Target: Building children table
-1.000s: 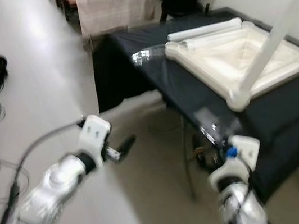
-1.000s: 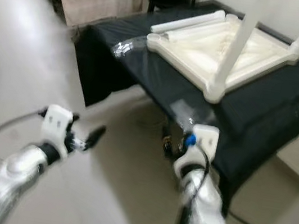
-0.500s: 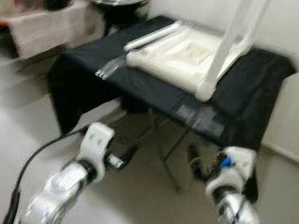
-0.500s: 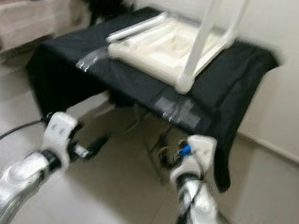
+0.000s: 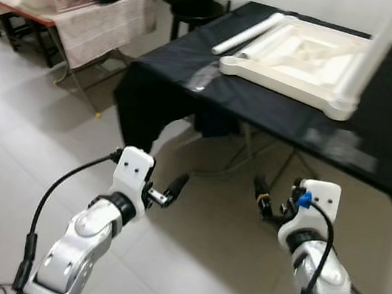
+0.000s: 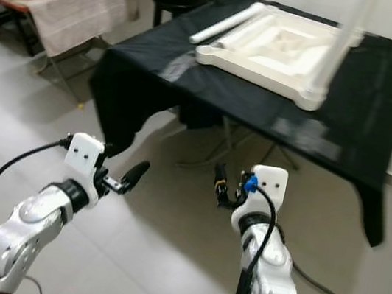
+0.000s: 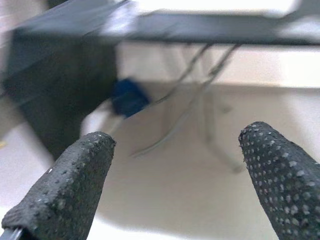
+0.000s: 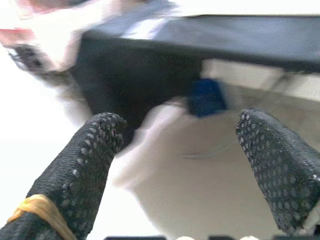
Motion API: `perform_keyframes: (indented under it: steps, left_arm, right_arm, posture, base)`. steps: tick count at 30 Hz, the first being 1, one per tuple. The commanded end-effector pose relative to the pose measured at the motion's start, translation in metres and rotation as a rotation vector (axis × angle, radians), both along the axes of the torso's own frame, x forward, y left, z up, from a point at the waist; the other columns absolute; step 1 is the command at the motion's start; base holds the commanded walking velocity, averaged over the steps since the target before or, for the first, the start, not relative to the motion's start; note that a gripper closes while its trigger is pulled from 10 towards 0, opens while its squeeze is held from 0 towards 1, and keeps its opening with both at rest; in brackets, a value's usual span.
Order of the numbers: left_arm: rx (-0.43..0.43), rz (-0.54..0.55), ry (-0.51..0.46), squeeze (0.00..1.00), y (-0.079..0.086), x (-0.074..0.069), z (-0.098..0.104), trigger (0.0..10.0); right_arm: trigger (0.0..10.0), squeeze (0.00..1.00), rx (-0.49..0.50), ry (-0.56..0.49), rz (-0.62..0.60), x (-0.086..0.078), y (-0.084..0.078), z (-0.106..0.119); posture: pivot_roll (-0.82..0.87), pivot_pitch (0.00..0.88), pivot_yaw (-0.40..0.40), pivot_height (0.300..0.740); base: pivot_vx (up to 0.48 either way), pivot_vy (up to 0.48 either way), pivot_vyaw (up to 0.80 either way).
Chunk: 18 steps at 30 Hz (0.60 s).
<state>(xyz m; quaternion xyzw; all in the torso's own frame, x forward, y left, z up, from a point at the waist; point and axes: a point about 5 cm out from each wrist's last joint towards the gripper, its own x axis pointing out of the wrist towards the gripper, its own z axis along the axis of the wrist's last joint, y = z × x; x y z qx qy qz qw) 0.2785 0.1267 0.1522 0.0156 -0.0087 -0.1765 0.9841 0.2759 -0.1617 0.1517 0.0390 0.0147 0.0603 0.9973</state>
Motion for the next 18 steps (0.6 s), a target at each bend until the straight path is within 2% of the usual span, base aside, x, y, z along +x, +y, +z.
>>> perform_keyframes:
  steps: [1,6,12,16,18]
  left_arm:
    - [0.002,-0.006,-0.002,0.00,-0.0015,-0.0008,-0.0005,10.0]
    - [-0.009,0.007,-0.001,0.00,-0.0003,-0.0002,-0.0004,10.0]
    - [-0.043,-0.001,-0.017,0.00,0.0018,-0.0024,0.0021,10.0]
    - [-0.047,-0.002,-0.026,0.00,0.0026,-0.0040,0.0035,10.0]
    - [-0.066,-0.004,-0.026,0.00,0.0029,-0.0044,0.0037,10.0]
  right_arm:
    - [10.0,0.00,-0.004,0.002,-0.020,-0.0014,-0.0056,-0.0008]
    - [10.0,0.00,-0.003,-0.002,-0.019,-0.0010,-0.0051,-0.0005]
    - [10.0,0.00,-0.004,-0.003,-0.022,-0.0006,-0.0052,-0.0002]
    - [10.0,0.00,-0.006,-0.004,-0.024,-0.0006,-0.0052,0.0000]
    - [10.0,0.00,-0.015,0.001,-0.013,-0.0001,-0.0046,-0.0005]
  posture:
    - [-0.02,0.126,0.036,0.740]
    - [-0.01,0.129,0.038,0.740]
    - [0.00,0.131,0.037,0.740]
    - [0.00,0.131,0.036,0.740]
    - [0.00,0.131,0.034,0.740]
  base:
    - [0.000,0.480,0.00]
    - [0.000,0.452,0.00]
    - [0.000,0.000,0.00]
    - [0.334,0.000,0.00]
    - [0.435,0.000,-0.80]
